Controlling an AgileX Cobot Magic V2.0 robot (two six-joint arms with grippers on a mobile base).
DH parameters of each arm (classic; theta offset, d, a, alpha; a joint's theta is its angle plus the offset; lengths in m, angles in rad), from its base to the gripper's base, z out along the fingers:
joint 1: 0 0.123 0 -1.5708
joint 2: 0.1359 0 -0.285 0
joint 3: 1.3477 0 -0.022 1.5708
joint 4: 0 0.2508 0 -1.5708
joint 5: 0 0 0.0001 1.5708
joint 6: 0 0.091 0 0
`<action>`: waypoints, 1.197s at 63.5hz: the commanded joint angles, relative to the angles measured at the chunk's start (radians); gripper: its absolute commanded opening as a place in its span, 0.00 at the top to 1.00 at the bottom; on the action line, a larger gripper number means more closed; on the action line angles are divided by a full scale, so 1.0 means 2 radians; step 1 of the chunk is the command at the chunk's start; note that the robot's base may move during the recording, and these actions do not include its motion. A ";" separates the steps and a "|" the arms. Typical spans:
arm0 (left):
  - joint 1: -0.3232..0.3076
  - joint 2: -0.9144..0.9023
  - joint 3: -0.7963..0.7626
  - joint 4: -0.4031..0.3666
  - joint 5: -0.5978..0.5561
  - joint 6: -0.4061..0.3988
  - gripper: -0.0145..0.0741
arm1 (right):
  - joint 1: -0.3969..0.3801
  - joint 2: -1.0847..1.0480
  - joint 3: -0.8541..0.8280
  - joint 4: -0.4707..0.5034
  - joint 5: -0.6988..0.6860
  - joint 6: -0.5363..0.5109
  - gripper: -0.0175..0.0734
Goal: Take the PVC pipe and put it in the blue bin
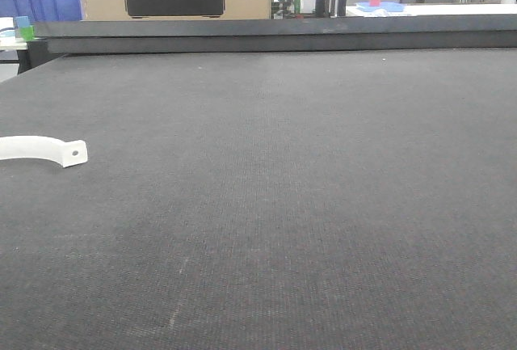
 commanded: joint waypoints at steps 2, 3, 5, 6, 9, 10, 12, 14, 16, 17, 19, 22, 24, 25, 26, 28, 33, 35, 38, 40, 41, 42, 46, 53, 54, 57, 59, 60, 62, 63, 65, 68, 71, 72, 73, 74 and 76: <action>-0.002 -0.003 -0.001 0.000 -0.011 0.000 0.96 | 0.001 -0.001 -0.002 -0.003 -0.012 0.000 0.99; -0.002 -0.003 -0.001 0.000 -0.011 0.000 0.96 | 0.001 -0.001 -0.002 -0.003 -0.012 0.000 0.99; -0.002 -0.003 -0.001 0.000 -0.011 0.000 0.96 | 0.001 -0.001 -0.002 -0.003 -0.012 0.000 0.99; -0.002 -0.003 -0.001 0.000 -0.011 0.000 0.96 | 0.001 -0.001 -0.002 -0.003 -0.012 0.000 0.99; -0.002 -0.003 -0.001 0.000 -0.011 0.000 0.96 | 0.001 -0.001 -0.002 -0.003 -0.012 0.000 0.99; -0.002 -0.003 -0.001 0.000 -0.011 0.000 0.96 | 0.001 -0.001 -0.002 -0.003 -0.012 0.000 0.99; -0.002 -0.003 -0.001 0.000 -0.011 0.000 0.96 | 0.001 -0.001 -0.002 -0.003 -0.012 0.000 0.99; -0.002 -0.003 -0.001 0.000 -0.011 0.000 0.96 | 0.001 -0.001 -0.002 -0.003 -0.012 0.000 0.99; -0.002 -0.003 -0.001 0.000 -0.011 0.000 0.96 | 0.001 -0.001 -0.002 -0.003 -0.012 0.000 0.99; -0.002 -0.003 -0.001 0.000 -0.011 0.000 0.96 | 0.001 -0.001 -0.002 -0.003 -0.012 0.000 0.99; -0.002 -0.003 -0.001 0.000 -0.011 0.000 0.96 | 0.001 -0.001 -0.002 -0.003 -0.012 0.000 0.99; -0.002 -0.003 -0.001 0.000 -0.011 0.000 0.96 | 0.001 -0.001 -0.002 -0.003 -0.012 0.000 0.99; -0.002 -0.003 -0.001 0.000 -0.011 0.000 0.96 | 0.001 -0.001 -0.002 -0.003 -0.012 0.000 0.99; -0.002 -0.003 -0.001 0.000 -0.011 0.000 0.96 | 0.001 -0.001 -0.002 -0.003 -0.012 0.000 0.99; -0.002 -0.003 -0.001 0.000 -0.011 0.000 0.96 | 0.001 -0.001 -0.002 -0.003 -0.012 0.000 0.99; -0.002 -0.003 -0.001 0.000 -0.011 0.000 0.96 | 0.001 -0.001 -0.002 -0.003 -0.012 0.000 0.99; -0.002 -0.003 -0.001 0.000 -0.011 0.000 0.96 | 0.001 -0.001 -0.002 -0.003 -0.012 0.000 0.99; -0.002 -0.003 -0.001 0.000 -0.011 0.000 0.96 | 0.001 -0.001 -0.002 -0.003 -0.012 0.000 0.99; -0.002 -0.003 -0.001 0.000 -0.011 0.000 0.96 | 0.001 -0.001 -0.002 -0.003 -0.012 0.000 0.99; -0.002 -0.003 -0.001 0.000 -0.011 0.000 0.96 | 0.001 -0.001 -0.002 -0.003 -0.012 0.000 0.99; -0.002 -0.003 -0.001 0.000 -0.011 0.000 0.96 | 0.001 -0.001 -0.002 -0.003 -0.012 0.000 0.99; -0.002 -0.003 -0.001 0.000 -0.011 0.000 0.96 | 0.001 -0.001 -0.002 -0.003 -0.012 0.000 0.99; -0.002 -0.003 -0.001 0.000 -0.011 0.000 0.96 | 0.001 -0.001 -0.002 -0.003 -0.012 0.000 0.99; -0.001 -0.003 -0.001 0.000 -0.012 0.000 0.96 | 0.001 -0.001 -0.002 -0.003 -0.012 0.000 0.99; -0.001 -0.003 -0.001 0.000 -0.015 0.000 0.96 | 0.001 -0.001 -0.002 -0.003 -0.012 0.000 0.99; -0.001 -0.003 -0.001 0.000 -0.023 0.000 0.96 | 0.001 -0.001 -0.002 -0.003 -0.014 0.000 0.99; -0.001 -0.003 -0.001 0.000 -0.026 0.000 0.96 | 0.001 -0.001 -0.002 -0.003 -0.019 0.000 0.99; -0.001 -0.003 -0.001 0.000 -0.027 0.000 0.96 | 0.001 -0.001 -0.002 -0.003 -0.022 0.000 0.99; -0.001 -0.003 -0.001 0.000 -0.029 0.000 0.96 | 0.001 -0.001 -0.002 -0.003 -0.029 0.000 0.99; -0.001 -0.003 -0.001 0.000 -0.031 0.000 0.96 | 0.001 -0.001 -0.002 -0.003 -0.034 0.000 0.99; -0.001 -0.003 -0.001 0.000 -0.037 0.000 0.96 | 0.001 -0.001 -0.002 -0.003 -0.044 0.000 0.99; -0.001 -0.003 -0.001 0.000 -0.057 0.000 0.96 | 0.001 -0.001 -0.002 -0.003 -0.066 0.000 0.99; -0.001 -0.003 -0.001 0.000 -0.065 0.000 0.96 | 0.001 -0.001 -0.002 -0.003 -0.068 0.000 0.99; -0.001 -0.003 -0.002 0.000 -0.065 0.000 0.96 | 0.001 -0.001 -0.005 -0.003 -0.068 0.000 0.99; -0.001 -0.003 -0.006 0.000 -0.063 0.000 0.96 | 0.001 -0.001 -0.009 -0.003 -0.068 0.000 0.99; -0.001 -0.003 -0.012 0.000 -0.061 0.000 0.96 | 0.001 -0.001 -0.015 -0.003 -0.068 0.000 0.99; -0.001 -0.003 -0.024 0.000 -0.055 0.000 0.96 | 0.001 -0.001 -0.027 -0.003 -0.065 0.000 0.99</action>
